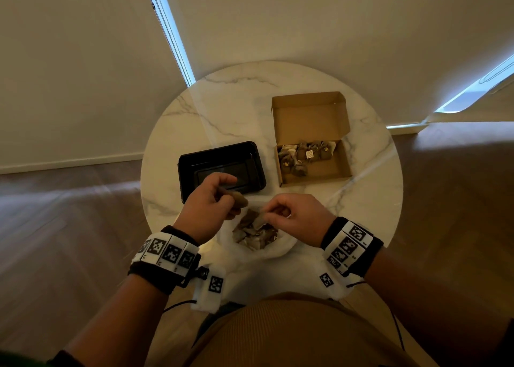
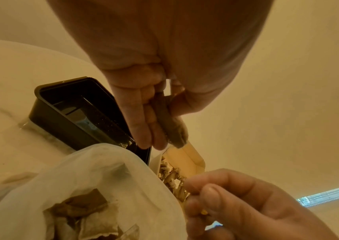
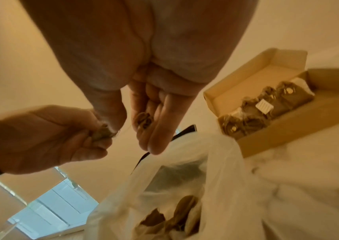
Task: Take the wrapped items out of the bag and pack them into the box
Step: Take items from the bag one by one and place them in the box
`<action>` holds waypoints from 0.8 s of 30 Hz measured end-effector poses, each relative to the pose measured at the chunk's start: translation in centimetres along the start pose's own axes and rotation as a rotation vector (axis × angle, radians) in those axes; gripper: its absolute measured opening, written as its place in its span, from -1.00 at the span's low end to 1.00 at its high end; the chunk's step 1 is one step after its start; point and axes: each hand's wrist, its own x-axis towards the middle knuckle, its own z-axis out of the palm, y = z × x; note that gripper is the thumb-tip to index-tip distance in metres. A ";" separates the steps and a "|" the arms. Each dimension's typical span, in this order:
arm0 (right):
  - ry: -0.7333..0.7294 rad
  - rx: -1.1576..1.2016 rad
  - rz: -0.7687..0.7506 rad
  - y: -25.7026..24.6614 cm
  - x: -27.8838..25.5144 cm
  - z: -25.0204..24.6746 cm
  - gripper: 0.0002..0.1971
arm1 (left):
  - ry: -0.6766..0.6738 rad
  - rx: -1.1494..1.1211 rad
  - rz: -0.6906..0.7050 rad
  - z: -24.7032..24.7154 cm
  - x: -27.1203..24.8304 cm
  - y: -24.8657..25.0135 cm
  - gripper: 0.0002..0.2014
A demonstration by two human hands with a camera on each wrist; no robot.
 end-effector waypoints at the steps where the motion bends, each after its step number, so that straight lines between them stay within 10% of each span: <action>1: 0.000 -0.055 -0.030 -0.1 -0.2 -0.4 -0.79 | -0.020 0.011 -0.003 -0.1 0.0 0.1 -0.61; 18: 0.160 -0.282 -0.188 -1.3 1.2 -4.0 -0.88 | -0.400 0.535 0.057 2.5 -0.8 -0.7 -0.77; 24: 0.133 -0.217 -0.044 0.1 1.9 -1.5 -0.90 | -0.420 -0.021 0.015 2.2 -1.0 -0.6 -0.86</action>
